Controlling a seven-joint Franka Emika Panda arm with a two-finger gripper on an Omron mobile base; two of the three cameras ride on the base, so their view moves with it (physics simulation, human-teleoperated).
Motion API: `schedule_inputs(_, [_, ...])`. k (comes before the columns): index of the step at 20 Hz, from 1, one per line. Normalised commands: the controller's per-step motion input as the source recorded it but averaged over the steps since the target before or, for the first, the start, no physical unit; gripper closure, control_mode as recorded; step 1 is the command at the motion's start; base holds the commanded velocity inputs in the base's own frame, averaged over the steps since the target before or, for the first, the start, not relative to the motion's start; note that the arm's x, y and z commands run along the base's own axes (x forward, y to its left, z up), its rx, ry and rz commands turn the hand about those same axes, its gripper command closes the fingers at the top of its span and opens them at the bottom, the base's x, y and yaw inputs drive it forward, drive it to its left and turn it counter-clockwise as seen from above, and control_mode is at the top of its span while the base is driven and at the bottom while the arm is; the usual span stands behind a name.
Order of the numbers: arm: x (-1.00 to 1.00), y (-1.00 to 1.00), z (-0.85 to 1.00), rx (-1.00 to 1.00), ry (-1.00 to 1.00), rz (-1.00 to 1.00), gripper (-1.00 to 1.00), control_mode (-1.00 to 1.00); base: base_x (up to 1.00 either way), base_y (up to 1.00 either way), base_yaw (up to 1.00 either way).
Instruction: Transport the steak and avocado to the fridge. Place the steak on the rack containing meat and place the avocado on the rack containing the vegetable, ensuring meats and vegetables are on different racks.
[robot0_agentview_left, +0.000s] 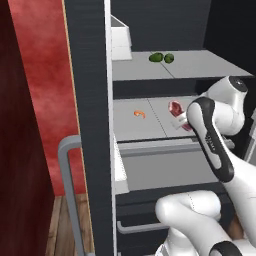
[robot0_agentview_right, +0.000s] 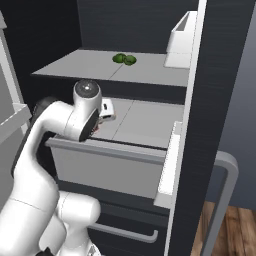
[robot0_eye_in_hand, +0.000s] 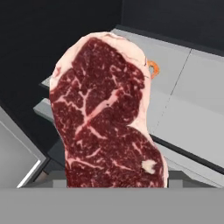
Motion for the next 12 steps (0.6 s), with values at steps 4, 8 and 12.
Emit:
schedule_inputs(4, [0.29, -0.11, -0.26, 0.00, 0.00, 0.01, 1.00, -1.00, 0.00, 0.00, 0.00])
schedule_inputs(8, [0.42, -0.12, -0.43, 0.00, 0.00, 0.01, 1.00, -1.00, 0.00, 0.00, 0.00])
schedule_inputs(12, [0.53, -0.09, -0.52, 0.00, 0.00, 0.01, 1.00, -1.00, 0.00, 0.00, 0.00])
